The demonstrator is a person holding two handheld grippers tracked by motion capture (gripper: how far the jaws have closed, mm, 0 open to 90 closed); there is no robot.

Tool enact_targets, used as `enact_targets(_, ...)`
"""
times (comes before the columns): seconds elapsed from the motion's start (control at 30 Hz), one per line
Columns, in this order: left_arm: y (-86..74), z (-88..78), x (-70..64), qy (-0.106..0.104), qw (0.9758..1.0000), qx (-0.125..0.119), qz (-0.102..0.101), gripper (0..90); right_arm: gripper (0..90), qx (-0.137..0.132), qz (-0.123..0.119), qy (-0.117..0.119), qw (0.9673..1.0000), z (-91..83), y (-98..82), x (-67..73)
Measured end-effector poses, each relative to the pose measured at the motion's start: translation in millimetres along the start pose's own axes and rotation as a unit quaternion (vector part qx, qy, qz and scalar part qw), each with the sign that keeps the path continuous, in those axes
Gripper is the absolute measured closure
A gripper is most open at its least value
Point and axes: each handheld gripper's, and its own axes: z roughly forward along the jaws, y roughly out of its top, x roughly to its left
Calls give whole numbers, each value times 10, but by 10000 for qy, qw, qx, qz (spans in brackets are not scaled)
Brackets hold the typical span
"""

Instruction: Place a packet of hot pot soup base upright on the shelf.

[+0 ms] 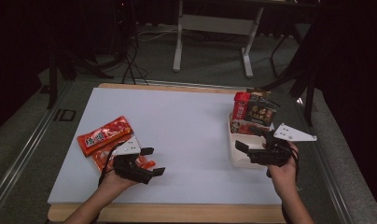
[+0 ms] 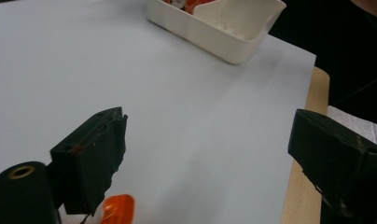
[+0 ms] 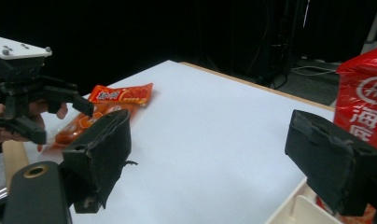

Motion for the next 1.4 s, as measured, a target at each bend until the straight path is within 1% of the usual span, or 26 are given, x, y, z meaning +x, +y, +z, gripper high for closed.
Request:
enact_targets(0.07, -5, -48, 10, 47, 10000, 25, -14, 118, 143, 11, 0, 5, 10000, 0, -6, 14)
enact_targets(0.17, -25, -135, 24, 167, 9998, 54, 6, 135, 143, 44, -77, 9, 10000, 4, -33, 66)
enact_targets(0.2, -32, -168, 34, 226, 9997, 77, 9, 144, 143, 72, -115, 16, 9999, 9, -45, 81)
enact_targets(0.33, -67, -300, 79, 426, 9990, 114, -29, 145, 143, 62, -116, 64, 9999, 10, -88, 115)
enact_targets(0.5, -131, -508, 152, 741, 9972, 110, -53, 192, 143, 88, -121, 101, 9998, 15, -131, 129)
enact_targets(0.57, -160, -581, 183, 845, 9963, 108, -108, 209, 143, 77, -95, 138, 9998, 20, -147, 135)
enact_targets(0.63, -190, -651, 209, 1027, 9945, 132, -131, 272, 143, 96, -124, 165, 9997, 32, -156, 139)
enact_targets(0.67, -203, -680, 220, 1090, 9938, 137, -152, 286, 143, 105, -133, 171, 9997, 35, -159, 143)
enact_targets(0.7, -221, -715, 240, 1128, 9933, 144, -192, 346, 144, 119, -135, 220, 9996, 43, -163, 150)
enact_targets(0.73, -240, -749, 258, 1210, 9923, 159, -218, 369, 144, 121, -155, 227, 9995, 46, -165, 154)
enact_targets(0.77, -259, -786, 281, 1288, 9912, 179, -237, 369, 144, 121, -155, 227, 9995, 46, -165, 154)
enact_targets(0.8, -280, -822, 303, 1330, 9905, 195, -287, 394, 144, 111, -158, 238, 9995, 49, -166, 157)
enact_targets(0.83, -301, -856, 324, 1412, 9893, 210, -315, 478, 144, 108, -147, 293, 9994, 56, -169, 160)
enact_targets(0.87, -324, -888, 350, 1483, 9880, 222, -366, 478, 144, 108, -147, 293, 9994, 56, -169, 160)
enact_targets(0.9, -348, -916, 377, 1525, 9871, 244, -415, 527, 145, 109, -144, 293, 9994, 62, -173, 166)
enact_targets(0.93, -378, -946, 408, 1652, 9848, 301, -449, 569, 144, 129, -142, 314, 9993, 68, -177, 170)
enact_targets(0.97, -397, -963, 425, 1731, 9833, 330, -450, 606, 145, 132, -157, 339, 9992, 76, -183, 174)
enact_targets(1.03, -447, -1000, 477, 1921, 9791, 410, -530, 702, 145, 160, -171, 356, 9991, 92, -192, 180)
enact_targets(1.07, -471, -1017, 504, 2046, 9759, 440, -612, 702, 145, 160, -171, 356, 9991, 92, -192, 180)
enact_targets(1.13, -525, -1043, 560, 2143, 9731, 486, -690, 794, 145, 176, -163, 381, 9990, 105, -201, 186)
enact_targets(1.17, -553, -1049, 597, 2266, 9691, 610, -765, 794, 145, 176, -163, 381, 9990, 105, -201, 186)
enact_targets(1.2, -578, -1056, 630, 2328, 9667, 702, -804, 839, 145, 197, -184, 386, 9989, 110, -204, 191)
enact_targets(1.23, -604, -1062, 657, 2418, 9637, 738, -862, 861, 145, 198, -192, 387, 9989, 114, -207, 194)
enact_targets(1.3, -652, -1073, 723, 2491, 9590, 897, -1007, 893, 144, 209, -191, 406, 9988, 120, -213, 198)
enact_targets(1.37, -698, -1080, 778, 2616, 9540, 969, -1094, 895, 144, 220, -212, 430, 9986, 123, -217, 203)
enact_targets(1.4, -720, -1079, 807, 2627, 9525, 1016, -1161, 897, 145, 215, -203, 445, 9986, 125, -218, 204)
